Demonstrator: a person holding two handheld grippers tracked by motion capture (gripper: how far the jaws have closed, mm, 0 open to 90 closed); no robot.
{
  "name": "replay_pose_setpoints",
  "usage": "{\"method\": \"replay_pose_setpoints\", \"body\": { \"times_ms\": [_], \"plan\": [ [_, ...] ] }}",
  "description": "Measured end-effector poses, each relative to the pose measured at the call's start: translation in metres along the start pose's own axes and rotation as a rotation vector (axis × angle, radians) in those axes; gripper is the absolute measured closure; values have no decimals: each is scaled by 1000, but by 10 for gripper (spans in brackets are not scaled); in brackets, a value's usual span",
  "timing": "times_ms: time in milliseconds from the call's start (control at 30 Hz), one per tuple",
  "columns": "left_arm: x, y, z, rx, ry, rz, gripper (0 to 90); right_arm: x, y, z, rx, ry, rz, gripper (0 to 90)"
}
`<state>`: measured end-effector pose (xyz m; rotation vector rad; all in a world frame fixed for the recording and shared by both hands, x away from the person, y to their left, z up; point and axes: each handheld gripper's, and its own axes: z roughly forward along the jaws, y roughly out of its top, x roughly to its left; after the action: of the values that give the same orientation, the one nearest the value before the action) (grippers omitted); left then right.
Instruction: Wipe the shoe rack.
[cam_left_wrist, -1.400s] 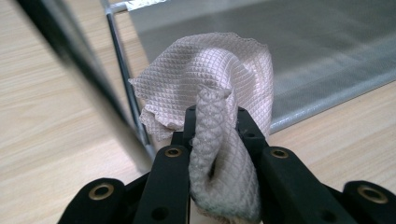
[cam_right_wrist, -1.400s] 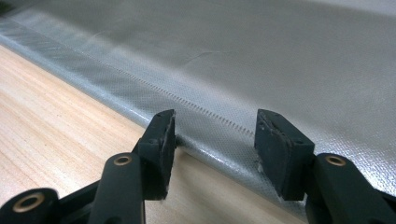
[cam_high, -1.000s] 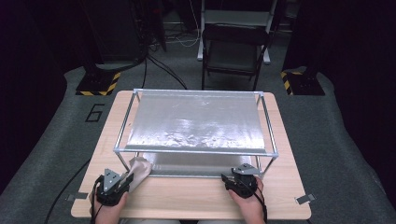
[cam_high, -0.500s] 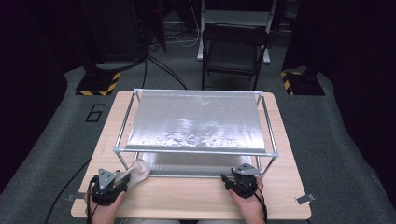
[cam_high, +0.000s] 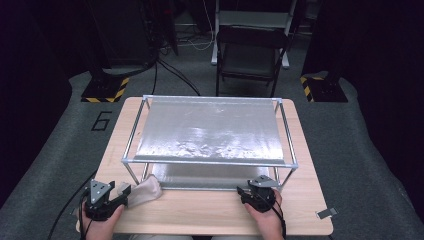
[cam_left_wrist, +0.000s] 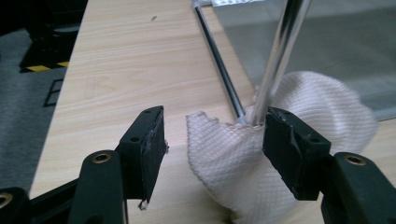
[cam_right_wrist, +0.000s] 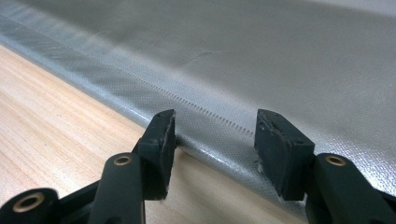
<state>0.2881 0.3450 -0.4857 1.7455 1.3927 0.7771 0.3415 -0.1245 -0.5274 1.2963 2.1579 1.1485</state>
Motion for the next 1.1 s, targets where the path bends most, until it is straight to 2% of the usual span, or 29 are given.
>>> {"method": "replay_pose_setpoints", "body": {
  "times_ms": [100, 267, 300, 333, 367, 433, 600, 633, 767, 967, 1100],
  "plan": [
    [-11, -2, -2, 10, -27, 8, 400, 0, 0, 0, 0, 0, 0, 482],
    [-31, -8, -7, -3, -38, 19, 400, 0, 0, 0, 0, 0, 0, 482],
    [-35, -10, -7, -12, -40, 14, 400, -1, 0, 0, 1, -13, -19, 482],
    [-38, -10, -8, -1, -50, 15, 401, -1, -1, 0, 4, -16, -26, 483],
    [-40, -11, -9, 4, -62, 15, 402, 1, 0, -1, -3, -4, -10, 482],
    [-44, -12, -10, -19, -62, 23, 410, 1, 0, 0, -5, -3, -14, 483],
    [-44, -16, 2, 36, -80, -17, 419, 1, -1, -1, -4, -4, -5, 483],
    [-43, -18, 4, 53, -77, 3, 418, 1, 0, 0, -2, -1, -7, 484],
    [-41, -25, 14, 85, -48, 16, 395, 1, 0, 0, -5, -3, -14, 483],
    [-35, -28, 23, 79, -14, -9, 377, 1, 0, 0, 2, -1, -14, 483],
    [-30, -26, 28, 78, -10, 8, 378, 1, 0, -1, 4, 1, -15, 483]
  ]
}}
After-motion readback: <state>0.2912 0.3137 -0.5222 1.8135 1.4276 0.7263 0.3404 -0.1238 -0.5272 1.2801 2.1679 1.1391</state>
